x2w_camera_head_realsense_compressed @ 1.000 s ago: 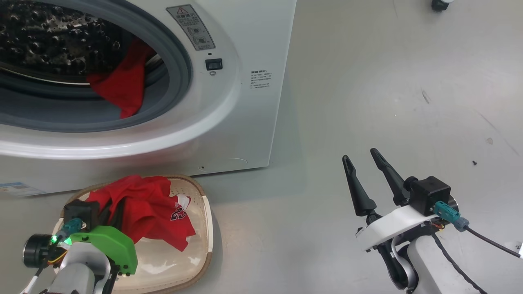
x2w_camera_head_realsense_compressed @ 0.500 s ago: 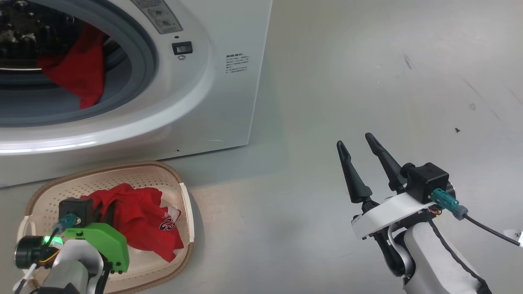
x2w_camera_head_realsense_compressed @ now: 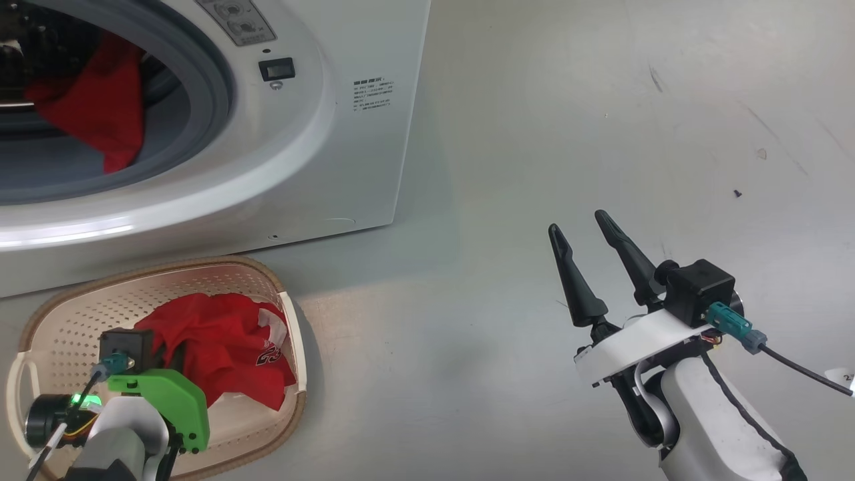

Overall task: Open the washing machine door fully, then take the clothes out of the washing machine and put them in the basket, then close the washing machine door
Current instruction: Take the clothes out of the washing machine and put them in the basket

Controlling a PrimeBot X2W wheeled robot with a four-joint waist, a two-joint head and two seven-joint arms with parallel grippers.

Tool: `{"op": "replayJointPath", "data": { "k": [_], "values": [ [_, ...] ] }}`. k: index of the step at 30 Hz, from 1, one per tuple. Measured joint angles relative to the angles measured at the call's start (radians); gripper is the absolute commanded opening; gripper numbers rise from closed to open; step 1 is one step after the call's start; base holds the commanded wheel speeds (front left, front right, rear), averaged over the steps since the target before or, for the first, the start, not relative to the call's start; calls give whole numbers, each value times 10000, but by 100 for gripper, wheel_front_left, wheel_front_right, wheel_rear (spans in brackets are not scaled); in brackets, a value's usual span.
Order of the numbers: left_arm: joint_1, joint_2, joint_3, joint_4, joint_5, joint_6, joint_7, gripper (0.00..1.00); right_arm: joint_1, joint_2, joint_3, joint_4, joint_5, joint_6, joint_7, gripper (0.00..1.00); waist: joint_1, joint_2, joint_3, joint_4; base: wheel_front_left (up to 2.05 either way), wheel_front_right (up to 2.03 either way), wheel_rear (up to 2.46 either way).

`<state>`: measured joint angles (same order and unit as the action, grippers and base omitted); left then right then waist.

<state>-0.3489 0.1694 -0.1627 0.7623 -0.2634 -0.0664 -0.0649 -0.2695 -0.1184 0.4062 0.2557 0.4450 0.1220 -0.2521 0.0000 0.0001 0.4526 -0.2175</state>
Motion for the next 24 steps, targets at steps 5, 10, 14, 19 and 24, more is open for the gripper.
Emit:
{"op": "replayJointPath", "data": {
  "k": [5,10,14,19,24],
  "values": [
    [-92,-42,4,466,0,4,-48,0,-158,-2,-10,-2,-15,0,0,100,0,0,96,-10,0,0,0],
    [-366,-180,8,767,-2,12,-77,0,-188,-2,-27,-19,-19,0,0,100,0,0,238,-19,0,0,0],
    [-695,-209,67,1022,-79,88,-79,0,-326,-4,6,-73,-75,0,0,100,0,-1,430,-41,0,0,0],
    [-880,-157,161,1360,-90,174,-81,0,-524,-12,54,-136,-79,0,0,100,0,0,719,-132,0,0,0],
    [-1138,-136,196,1695,-90,184,-132,0,-550,-21,-40,-148,-79,0,0,100,0,0,977,-279,0,0,0]
  ]
}}
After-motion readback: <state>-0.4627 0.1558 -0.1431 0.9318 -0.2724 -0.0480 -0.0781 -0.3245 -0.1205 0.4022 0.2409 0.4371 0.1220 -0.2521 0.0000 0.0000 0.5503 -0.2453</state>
